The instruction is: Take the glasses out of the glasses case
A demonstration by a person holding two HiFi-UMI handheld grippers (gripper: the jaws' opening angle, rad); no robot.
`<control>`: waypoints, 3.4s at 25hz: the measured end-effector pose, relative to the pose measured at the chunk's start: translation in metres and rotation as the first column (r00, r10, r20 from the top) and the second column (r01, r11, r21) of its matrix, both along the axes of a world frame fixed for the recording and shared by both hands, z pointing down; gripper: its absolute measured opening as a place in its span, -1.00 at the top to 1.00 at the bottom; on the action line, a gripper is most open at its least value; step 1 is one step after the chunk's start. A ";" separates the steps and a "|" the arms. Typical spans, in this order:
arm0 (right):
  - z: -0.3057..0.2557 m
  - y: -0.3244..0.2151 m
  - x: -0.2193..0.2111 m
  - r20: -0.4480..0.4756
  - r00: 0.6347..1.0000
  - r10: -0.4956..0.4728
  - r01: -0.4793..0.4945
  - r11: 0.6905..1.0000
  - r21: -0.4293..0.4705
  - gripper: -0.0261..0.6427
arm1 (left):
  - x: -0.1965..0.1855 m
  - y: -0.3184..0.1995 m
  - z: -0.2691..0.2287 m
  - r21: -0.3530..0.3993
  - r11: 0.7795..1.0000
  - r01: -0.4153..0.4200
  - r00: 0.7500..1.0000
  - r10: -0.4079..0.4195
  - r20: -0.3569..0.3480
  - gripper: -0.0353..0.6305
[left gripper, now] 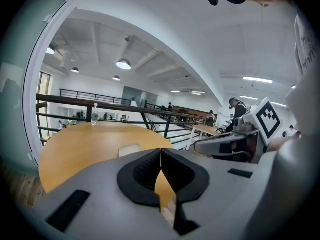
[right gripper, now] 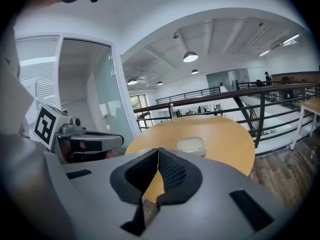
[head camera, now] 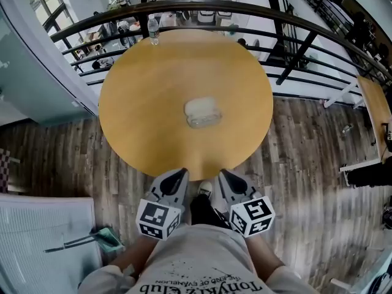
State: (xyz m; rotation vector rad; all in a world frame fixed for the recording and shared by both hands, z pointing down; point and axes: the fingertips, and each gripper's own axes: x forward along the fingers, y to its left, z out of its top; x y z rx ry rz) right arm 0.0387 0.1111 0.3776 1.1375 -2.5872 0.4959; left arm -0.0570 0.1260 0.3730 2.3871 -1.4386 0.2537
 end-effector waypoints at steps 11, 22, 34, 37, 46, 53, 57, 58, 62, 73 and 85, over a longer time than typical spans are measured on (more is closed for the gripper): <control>-0.008 -0.126 0.018 0.008 0.999 -0.036 0.036 0.999 -0.017 0.84 | 0.017 -0.125 -0.007 -0.021 0.999 0.037 0.999 -0.037 0.001 0.82; -0.013 -0.186 0.031 0.029 0.999 -0.041 0.042 0.999 -0.030 0.84 | 0.026 -0.169 -0.012 -0.042 0.998 0.042 0.999 -0.041 0.020 0.82; -0.007 -0.194 0.015 -0.006 1.000 -0.005 0.005 1.000 -0.029 0.84 | 0.009 -0.187 -0.008 -0.043 0.997 -0.057 0.997 0.059 0.045 0.82; -0.003 -0.194 0.010 -0.005 1.000 -0.002 0.002 0.999 -0.046 0.84 | 0.007 -0.190 -0.003 -0.052 0.995 -0.085 0.995 0.088 0.045 0.82; 0.009 -0.209 0.001 -0.003 1.000 0.012 -0.012 0.997 -0.080 0.84 | 0.002 -0.207 0.019 -0.098 0.984 -0.146 0.984 0.154 0.085 0.82; 0.025 -0.221 -0.002 -0.024 1.000 -0.008 0.005 0.994 -0.113 0.84 | 0.005 -0.224 0.039 -0.132 0.975 -0.181 0.976 0.195 0.097 0.82; 0.038 -0.225 -0.006 -0.035 0.999 -0.016 0.012 0.991 -0.132 0.84 | 0.003 -0.231 0.054 -0.136 0.971 -0.197 0.971 0.213 0.108 0.82; 0.041 -0.225 -0.007 -0.034 0.999 -0.018 0.013 0.991 -0.136 0.84 | 0.003 -0.234 0.057 -0.137 0.970 -0.201 0.970 0.217 0.113 0.82; 0.050 -0.228 -0.008 -0.024 1.000 -0.020 0.016 0.988 -0.156 0.84 | 0.005 -0.243 0.070 -0.136 0.965 -0.223 0.962 0.241 0.131 0.82; 0.084 -0.229 -0.016 0.004 1.000 -0.017 0.017 0.975 -0.220 0.84 | 0.000 -0.265 0.118 -0.182 0.935 -0.303 0.919 0.338 0.203 0.82; 0.103 -0.235 -0.013 0.019 1.000 0.013 -0.007 0.962 -0.274 0.84 | 0.003 -0.280 0.175 -0.311 0.852 -0.422 0.831 0.500 0.245 0.82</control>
